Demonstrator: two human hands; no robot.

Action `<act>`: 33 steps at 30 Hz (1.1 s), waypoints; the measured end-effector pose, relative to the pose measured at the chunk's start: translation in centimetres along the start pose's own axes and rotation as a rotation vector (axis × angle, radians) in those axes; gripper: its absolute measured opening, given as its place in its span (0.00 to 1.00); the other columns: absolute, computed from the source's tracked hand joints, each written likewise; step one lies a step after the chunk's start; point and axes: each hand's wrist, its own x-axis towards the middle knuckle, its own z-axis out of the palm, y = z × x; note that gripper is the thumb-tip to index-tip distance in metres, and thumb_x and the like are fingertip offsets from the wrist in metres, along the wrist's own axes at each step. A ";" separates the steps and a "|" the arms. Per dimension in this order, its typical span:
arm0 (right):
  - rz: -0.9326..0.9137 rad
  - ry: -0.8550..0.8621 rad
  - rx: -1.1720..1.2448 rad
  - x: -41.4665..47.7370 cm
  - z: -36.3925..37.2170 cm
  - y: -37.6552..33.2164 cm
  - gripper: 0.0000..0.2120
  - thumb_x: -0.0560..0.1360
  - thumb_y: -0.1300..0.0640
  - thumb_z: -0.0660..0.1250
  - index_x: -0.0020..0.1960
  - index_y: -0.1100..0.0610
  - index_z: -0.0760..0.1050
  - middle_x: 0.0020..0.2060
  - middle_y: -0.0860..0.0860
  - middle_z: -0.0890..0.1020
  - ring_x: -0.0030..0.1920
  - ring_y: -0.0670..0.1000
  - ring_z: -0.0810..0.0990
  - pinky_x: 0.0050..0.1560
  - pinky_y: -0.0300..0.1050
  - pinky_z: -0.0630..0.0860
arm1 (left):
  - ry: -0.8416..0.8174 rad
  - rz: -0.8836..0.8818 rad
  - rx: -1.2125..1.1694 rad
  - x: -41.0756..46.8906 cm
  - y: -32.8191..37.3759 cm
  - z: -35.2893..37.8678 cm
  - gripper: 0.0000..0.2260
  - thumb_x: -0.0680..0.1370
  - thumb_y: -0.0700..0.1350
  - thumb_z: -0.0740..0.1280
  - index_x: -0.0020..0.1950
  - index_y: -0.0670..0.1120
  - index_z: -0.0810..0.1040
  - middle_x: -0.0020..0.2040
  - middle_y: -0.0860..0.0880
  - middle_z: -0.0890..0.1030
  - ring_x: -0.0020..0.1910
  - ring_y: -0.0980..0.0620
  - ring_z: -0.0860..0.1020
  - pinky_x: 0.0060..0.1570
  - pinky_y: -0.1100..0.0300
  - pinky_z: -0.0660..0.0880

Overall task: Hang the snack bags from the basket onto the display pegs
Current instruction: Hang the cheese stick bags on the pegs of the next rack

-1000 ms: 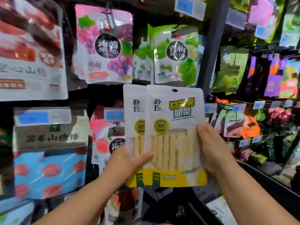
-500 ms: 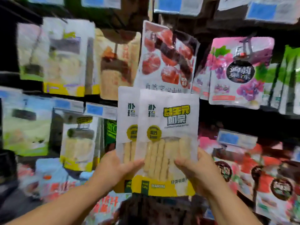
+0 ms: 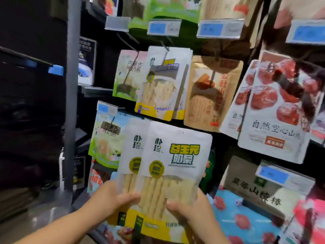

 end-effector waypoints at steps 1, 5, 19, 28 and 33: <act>-0.004 -0.005 -0.019 0.3 1.0 0.0 0.17 0.58 0.60 0.80 0.43 0.52 0.77 0.45 0.51 0.86 0.50 0.50 0.84 0.53 0.46 0.80 | -0.012 -0.019 -0.004 0.2 -0.8 -0.6 0.06 0.71 0.48 0.76 0.43 0.49 0.81 0.32 0.62 0.83 0.32 0.67 0.80 0.33 0.73 0.72; 0.087 0.030 0.080 1.9 4.2 1.5 0.23 0.56 0.63 0.80 0.50 0.59 0.80 0.42 0.54 0.87 0.45 0.55 0.85 0.46 0.48 0.80 | 0.000 -0.092 -0.009 0.5 -3.4 -3.7 0.16 0.64 0.59 0.78 0.43 0.51 0.84 0.37 0.62 0.84 0.38 0.66 0.81 0.39 0.71 0.74; 0.133 0.014 0.229 6.0 8.8 6.1 0.26 0.60 0.56 0.73 0.57 0.53 0.79 0.46 0.52 0.87 0.49 0.53 0.84 0.54 0.51 0.78 | 0.288 -0.272 -0.017 3.5 -10.0 -8.1 0.11 0.72 0.50 0.76 0.51 0.50 0.83 0.45 0.52 0.83 0.40 0.59 0.77 0.36 0.68 0.68; 0.108 0.052 0.242 8.4 9.7 7.1 0.24 0.72 0.58 0.74 0.65 0.49 0.74 0.54 0.46 0.84 0.53 0.49 0.83 0.58 0.55 0.79 | 0.328 -0.289 0.030 3.7 -9.8 -8.1 0.10 0.72 0.51 0.75 0.49 0.50 0.80 0.42 0.51 0.80 0.42 0.52 0.76 0.35 0.64 0.67; 0.090 0.073 0.234 9.3 10.2 6.7 0.26 0.72 0.59 0.74 0.68 0.50 0.73 0.58 0.48 0.83 0.57 0.51 0.82 0.63 0.58 0.77 | 0.318 -0.304 0.041 3.6 -9.8 -8.2 0.10 0.73 0.53 0.75 0.50 0.51 0.79 0.44 0.50 0.81 0.45 0.51 0.77 0.40 0.59 0.69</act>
